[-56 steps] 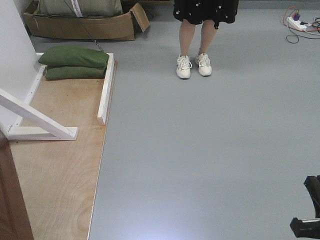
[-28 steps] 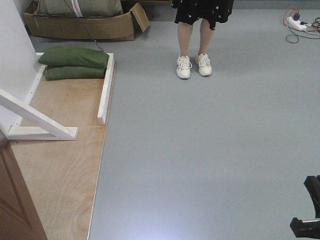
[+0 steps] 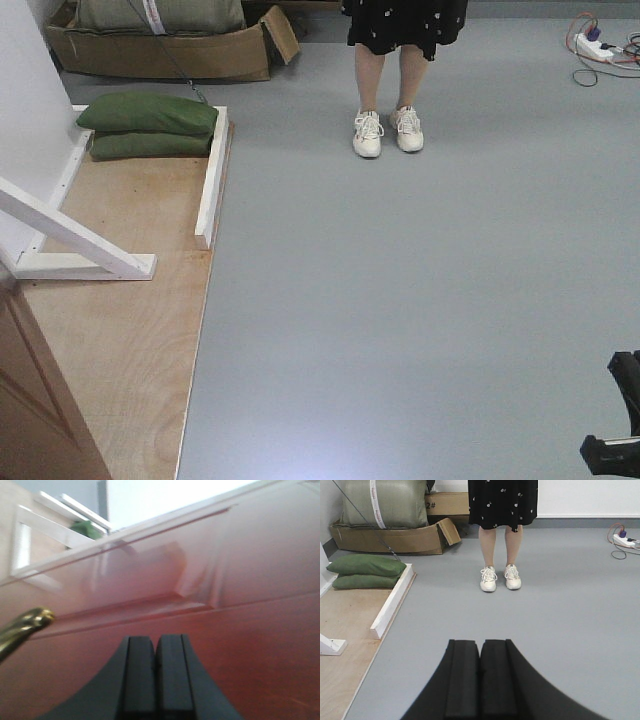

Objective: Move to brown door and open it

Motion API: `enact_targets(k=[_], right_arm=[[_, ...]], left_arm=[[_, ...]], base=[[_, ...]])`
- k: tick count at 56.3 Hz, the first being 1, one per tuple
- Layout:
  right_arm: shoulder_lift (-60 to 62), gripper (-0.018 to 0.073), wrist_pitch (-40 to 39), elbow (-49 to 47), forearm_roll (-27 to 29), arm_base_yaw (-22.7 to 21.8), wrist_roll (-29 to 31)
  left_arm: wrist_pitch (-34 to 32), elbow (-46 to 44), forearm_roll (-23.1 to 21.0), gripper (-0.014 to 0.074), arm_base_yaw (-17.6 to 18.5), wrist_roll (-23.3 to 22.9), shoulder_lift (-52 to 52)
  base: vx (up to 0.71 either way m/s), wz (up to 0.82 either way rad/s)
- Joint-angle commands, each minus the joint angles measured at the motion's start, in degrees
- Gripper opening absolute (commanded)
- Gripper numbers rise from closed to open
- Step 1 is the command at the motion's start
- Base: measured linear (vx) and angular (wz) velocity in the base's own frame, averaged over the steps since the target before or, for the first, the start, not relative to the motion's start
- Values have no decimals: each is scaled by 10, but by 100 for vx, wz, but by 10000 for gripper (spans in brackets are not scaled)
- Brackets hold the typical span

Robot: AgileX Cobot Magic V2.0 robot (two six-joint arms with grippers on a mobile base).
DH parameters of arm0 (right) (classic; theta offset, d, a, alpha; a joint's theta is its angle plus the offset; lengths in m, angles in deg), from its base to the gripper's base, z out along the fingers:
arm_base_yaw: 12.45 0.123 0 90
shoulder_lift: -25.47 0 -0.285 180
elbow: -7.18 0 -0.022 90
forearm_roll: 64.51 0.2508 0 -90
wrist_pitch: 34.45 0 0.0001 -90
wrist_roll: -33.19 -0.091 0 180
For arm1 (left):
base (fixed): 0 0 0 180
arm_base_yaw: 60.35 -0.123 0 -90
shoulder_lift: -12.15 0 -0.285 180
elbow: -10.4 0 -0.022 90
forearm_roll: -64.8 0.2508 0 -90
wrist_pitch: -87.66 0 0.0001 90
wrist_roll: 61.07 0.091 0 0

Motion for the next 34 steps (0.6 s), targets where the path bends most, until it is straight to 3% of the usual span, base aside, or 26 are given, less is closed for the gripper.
enact_targets(k=[1,25,34], right_arm=[[3,0,-45,2,-2,1,4],[3,0,-45,2,-2,1,4],[3,0,-45,2,-2,1,4]], left_arm=[[-24,-17,-95,67,4,10,15],[12,-17,-180,67,4,18,63],[12,-17,-220,67,4,63,77]], base=[[0,0],[0,0],[0,0]])
